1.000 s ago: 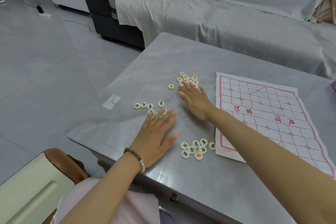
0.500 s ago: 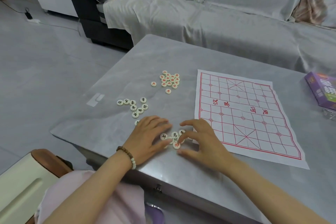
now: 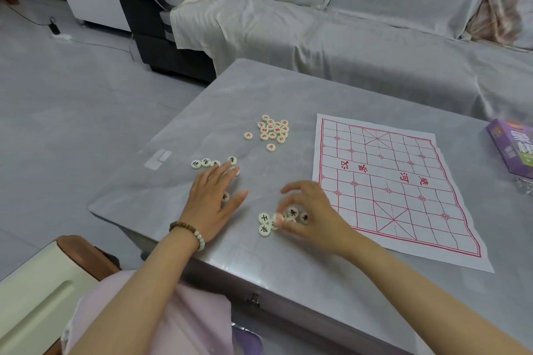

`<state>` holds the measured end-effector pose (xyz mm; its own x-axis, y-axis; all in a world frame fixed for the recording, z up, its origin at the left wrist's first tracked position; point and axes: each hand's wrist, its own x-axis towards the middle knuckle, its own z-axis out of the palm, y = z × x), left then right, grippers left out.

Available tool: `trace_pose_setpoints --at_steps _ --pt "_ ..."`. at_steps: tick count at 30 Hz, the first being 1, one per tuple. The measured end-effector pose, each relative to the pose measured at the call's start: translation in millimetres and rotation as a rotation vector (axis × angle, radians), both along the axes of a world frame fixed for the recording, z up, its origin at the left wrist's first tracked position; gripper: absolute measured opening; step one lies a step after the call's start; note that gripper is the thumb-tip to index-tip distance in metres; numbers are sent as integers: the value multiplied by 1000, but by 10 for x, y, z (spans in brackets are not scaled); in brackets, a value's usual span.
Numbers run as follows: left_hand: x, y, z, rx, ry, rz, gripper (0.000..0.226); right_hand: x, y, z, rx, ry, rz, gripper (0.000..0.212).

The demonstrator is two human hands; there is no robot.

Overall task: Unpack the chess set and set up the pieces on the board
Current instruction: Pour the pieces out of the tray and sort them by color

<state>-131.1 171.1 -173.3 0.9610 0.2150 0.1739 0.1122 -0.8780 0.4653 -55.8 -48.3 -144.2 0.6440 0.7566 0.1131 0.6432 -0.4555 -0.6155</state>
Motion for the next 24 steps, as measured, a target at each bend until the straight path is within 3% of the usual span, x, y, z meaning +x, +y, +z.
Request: trace_pose_setpoints --at_steps 3,8,12,18,24 --pt "49 43 0 -57 11 37 82 324 349 48 70 -73 -221 16" --pt "25 86 -53 -70 27 60 82 777 767 -95 -150 -45 -382 25" --pt "18 172 -94 -71 36 105 83 456 639 10 70 24 -333 34" --pt "67 197 -90 -91 40 132 85 -223 218 -137 -252 -38 -154 62" --pt "46 153 -83 -98 45 108 79 -184 -146 -197 -217 51 -287 70"
